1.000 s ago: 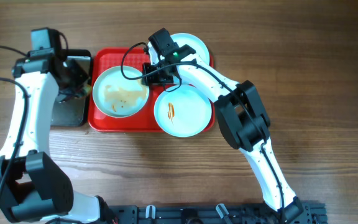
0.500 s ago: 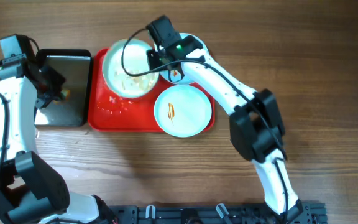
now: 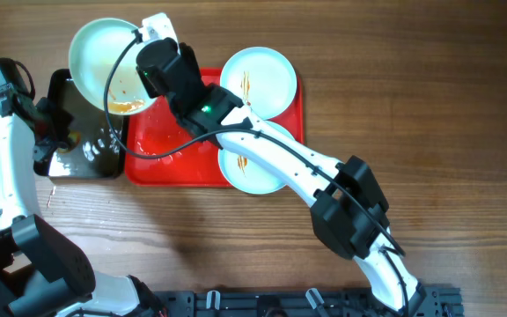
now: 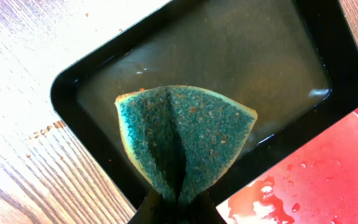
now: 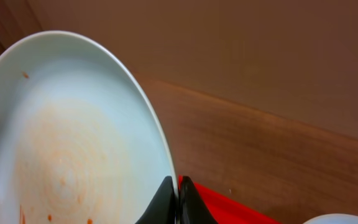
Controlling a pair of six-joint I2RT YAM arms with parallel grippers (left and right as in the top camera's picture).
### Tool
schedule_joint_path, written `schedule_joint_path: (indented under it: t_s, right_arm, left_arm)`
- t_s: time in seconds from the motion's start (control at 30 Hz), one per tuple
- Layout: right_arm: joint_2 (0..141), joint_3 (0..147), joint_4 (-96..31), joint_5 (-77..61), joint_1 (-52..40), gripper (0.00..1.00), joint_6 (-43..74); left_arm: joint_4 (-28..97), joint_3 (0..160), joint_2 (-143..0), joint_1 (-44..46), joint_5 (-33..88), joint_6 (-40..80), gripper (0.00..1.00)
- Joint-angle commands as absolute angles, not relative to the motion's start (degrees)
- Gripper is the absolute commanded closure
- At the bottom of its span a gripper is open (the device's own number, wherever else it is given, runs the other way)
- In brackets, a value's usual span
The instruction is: Clean dirty plates on tray and stack at the side
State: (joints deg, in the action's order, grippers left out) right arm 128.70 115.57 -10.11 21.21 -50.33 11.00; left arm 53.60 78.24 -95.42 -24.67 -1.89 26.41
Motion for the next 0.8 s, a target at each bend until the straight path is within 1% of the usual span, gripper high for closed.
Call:
schedule_joint_path:
  t_s: [0.0,0.1,0.17,0.27,0.37,0.43,0.53,0.67,0.73,0.77]
  right_arm:
    - [131.8,115.8,-7.2,20.1,-50.3,0.96,10.8]
    - [132.0,115.8,-7.7,22.2,-50.3,0.96,10.2]
    - [132.0,115.8,-10.2,26.8,-49.9,0.96,7.3]
    - [132.0,115.8,-18.0,31.4,-48.4,0.96,2.7]
    - [132.0,115.8,-31.3,37.3,-47.0,0.96,3.2]
    - [132.0,115.8,-33.8,42.0,-47.0,0.96,3.1]
    - [132.0,115.8,-32.4,57.9,-48.2,0.96,2.7]
    - [132.0,115.8,-24.2,77.2,-51.6,0.96,-4.5]
    - [132.0,115.8,-19.4,79.6,-52.8,0.96,-10.1]
    - [132.0,115.8,-18.6,79.9,-53.2,0.96,-10.5]
  left_arm:
    - [53.5,78.8,-95.4,-25.0,-2.7,25.5,0.96]
    - [53.5,78.8,-95.4,-25.0,-2.7,25.5,0.96]
    - [53.7,78.8,-95.4,-25.0,-2.7,25.5,0.96]
    - [53.8,78.8,-95.4,-25.0,-2.7,25.5,0.96]
    - [53.8,78.8,-95.4,-25.0,-2.7,25.5,0.96]
    - [53.9,78.8,-95.4,-25.0,-2.7,25.5,0.96]
    - [53.9,78.8,-95.4,-25.0,-2.7,25.5,0.96]
    - [53.9,78.8,-95.4,-25.0,-2.7,25.5,0.96]
    - [53.9,78.8,-95.4,-25.0,-2.6,25.5,0.96]
    - [53.9,78.8,-95.4,-25.0,-2.6,25.5,0.96]
